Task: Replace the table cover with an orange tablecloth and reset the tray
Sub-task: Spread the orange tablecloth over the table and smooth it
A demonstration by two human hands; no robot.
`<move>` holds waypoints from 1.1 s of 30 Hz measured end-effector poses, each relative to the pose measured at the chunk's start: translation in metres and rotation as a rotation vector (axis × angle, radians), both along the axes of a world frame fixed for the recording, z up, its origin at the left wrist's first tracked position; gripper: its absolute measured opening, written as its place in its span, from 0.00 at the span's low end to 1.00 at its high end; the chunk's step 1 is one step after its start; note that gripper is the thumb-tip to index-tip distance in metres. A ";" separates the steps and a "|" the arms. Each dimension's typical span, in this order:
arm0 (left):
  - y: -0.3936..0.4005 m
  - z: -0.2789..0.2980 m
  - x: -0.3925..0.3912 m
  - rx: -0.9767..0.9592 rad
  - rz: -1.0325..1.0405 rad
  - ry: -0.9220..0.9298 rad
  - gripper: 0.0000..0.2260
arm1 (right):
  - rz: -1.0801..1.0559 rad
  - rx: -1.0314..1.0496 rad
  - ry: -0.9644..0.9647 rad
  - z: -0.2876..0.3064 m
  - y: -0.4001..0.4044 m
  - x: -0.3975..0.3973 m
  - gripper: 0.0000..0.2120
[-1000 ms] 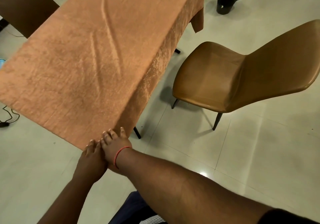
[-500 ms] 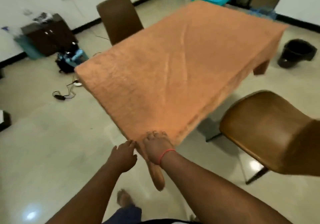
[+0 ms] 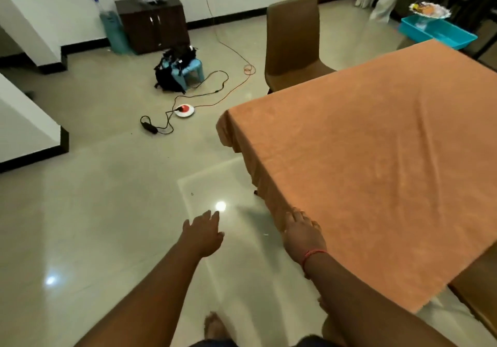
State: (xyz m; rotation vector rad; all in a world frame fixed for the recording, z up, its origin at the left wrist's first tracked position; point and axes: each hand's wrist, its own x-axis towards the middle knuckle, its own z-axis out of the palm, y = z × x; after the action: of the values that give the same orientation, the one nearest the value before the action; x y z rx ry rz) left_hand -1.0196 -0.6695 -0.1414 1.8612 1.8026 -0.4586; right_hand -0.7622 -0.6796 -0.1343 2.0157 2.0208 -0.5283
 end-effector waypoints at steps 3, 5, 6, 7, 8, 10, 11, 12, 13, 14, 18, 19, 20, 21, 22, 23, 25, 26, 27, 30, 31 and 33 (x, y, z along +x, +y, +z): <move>0.043 0.000 -0.032 -0.012 0.004 -0.002 0.30 | -0.052 -0.011 -0.008 0.003 0.030 -0.018 0.28; 0.078 -0.002 -0.032 -0.004 -0.043 -0.037 0.30 | -0.093 -0.011 -0.010 0.003 0.055 -0.021 0.30; 0.092 -0.003 -0.029 0.003 -0.069 -0.054 0.30 | -0.110 0.003 -0.011 0.003 0.067 -0.021 0.30; 0.111 -0.004 -0.025 0.015 -0.098 -0.071 0.30 | -0.127 0.016 -0.013 0.001 0.084 -0.020 0.29; 0.129 -0.004 -0.020 0.027 -0.129 -0.082 0.30 | -0.144 0.028 -0.013 -0.001 0.101 -0.019 0.27; 0.167 -0.002 -0.012 0.059 -0.191 -0.101 0.30 | -0.159 0.062 -0.005 -0.004 0.139 -0.020 0.24; 0.182 0.001 -0.010 0.080 -0.219 -0.105 0.30 | -0.157 0.077 -0.002 -0.004 0.155 -0.022 0.23; 0.200 0.004 -0.009 0.103 -0.243 -0.106 0.30 | -0.159 0.077 0.007 -0.005 0.176 -0.024 0.23; 0.216 0.008 -0.010 0.119 -0.267 -0.101 0.30 | -0.169 0.071 0.025 -0.005 0.194 -0.027 0.23; 0.234 0.011 -0.012 0.135 -0.293 -0.094 0.29 | -0.175 0.065 0.043 -0.005 0.214 -0.031 0.23; 0.316 0.021 -0.022 0.273 -0.366 -0.085 0.27 | -0.145 0.081 0.056 0.000 0.290 -0.045 0.23; 0.337 0.021 -0.023 0.311 -0.393 -0.102 0.26 | -0.152 0.081 0.053 0.001 0.309 -0.048 0.24; 0.355 0.021 -0.022 0.338 -0.429 -0.119 0.25 | -0.164 0.076 0.048 0.000 0.326 -0.050 0.24; 0.370 0.021 -0.020 0.349 -0.477 -0.135 0.24 | -0.175 0.073 0.041 0.001 0.337 -0.053 0.24; 0.386 0.020 -0.016 0.349 -0.539 -0.161 0.24 | -0.195 0.063 0.033 -0.002 0.351 -0.055 0.24; 0.400 0.018 -0.011 0.340 -0.607 -0.190 0.24 | -0.221 0.052 0.029 -0.005 0.363 -0.057 0.24; 0.431 0.011 0.001 0.292 -0.762 -0.237 0.25 | -0.295 0.036 0.013 -0.011 0.385 -0.061 0.25; 0.443 0.007 0.007 0.267 -0.838 -0.254 0.25 | -0.329 0.036 0.002 -0.013 0.392 -0.063 0.25; 0.458 0.001 0.012 0.260 -0.916 -0.281 0.25 | -0.372 0.035 -0.014 -0.015 0.401 -0.067 0.25; 0.490 -0.009 0.016 0.220 -1.114 -0.301 0.26 | -0.503 0.012 -0.061 -0.017 0.417 -0.085 0.26; 0.493 -0.008 0.014 0.156 -1.146 -0.285 0.28 | -0.553 -0.004 -0.067 -0.015 0.417 -0.092 0.27; 0.500 -0.008 0.009 0.040 -1.196 -0.234 0.34 | -0.650 -0.031 -0.081 -0.014 0.418 -0.110 0.28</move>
State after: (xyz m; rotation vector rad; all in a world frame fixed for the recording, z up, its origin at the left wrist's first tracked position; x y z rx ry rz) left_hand -1.0104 -0.1694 -0.1495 2.7156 0.3813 -0.5461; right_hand -0.8721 -0.2612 -0.1485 2.6086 1.2662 -0.5698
